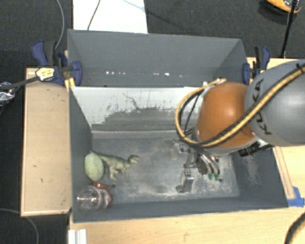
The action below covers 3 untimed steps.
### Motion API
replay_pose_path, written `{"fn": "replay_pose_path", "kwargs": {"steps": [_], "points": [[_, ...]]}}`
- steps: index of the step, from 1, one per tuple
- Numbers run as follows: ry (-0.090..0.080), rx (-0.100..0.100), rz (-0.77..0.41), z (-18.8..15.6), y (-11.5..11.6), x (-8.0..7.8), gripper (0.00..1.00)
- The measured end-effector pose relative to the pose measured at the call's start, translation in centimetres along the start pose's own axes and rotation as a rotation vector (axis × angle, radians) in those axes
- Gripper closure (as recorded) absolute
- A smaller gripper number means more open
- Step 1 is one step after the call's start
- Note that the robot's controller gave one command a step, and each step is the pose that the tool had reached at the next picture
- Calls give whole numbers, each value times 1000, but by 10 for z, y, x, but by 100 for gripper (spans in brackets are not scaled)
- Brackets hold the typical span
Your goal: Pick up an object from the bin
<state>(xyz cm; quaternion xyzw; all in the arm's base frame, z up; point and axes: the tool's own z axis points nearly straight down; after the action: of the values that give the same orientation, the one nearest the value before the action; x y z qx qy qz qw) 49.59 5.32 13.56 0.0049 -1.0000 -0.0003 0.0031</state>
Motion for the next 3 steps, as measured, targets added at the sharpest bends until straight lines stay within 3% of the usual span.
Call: {"fn": "replay_pose_path", "kwargs": {"steps": [1, 3], "points": [[-8, 0, 1, -4, 0, -2, 0], [-16, 1, -82, 23, 34, -21, 0]]}}
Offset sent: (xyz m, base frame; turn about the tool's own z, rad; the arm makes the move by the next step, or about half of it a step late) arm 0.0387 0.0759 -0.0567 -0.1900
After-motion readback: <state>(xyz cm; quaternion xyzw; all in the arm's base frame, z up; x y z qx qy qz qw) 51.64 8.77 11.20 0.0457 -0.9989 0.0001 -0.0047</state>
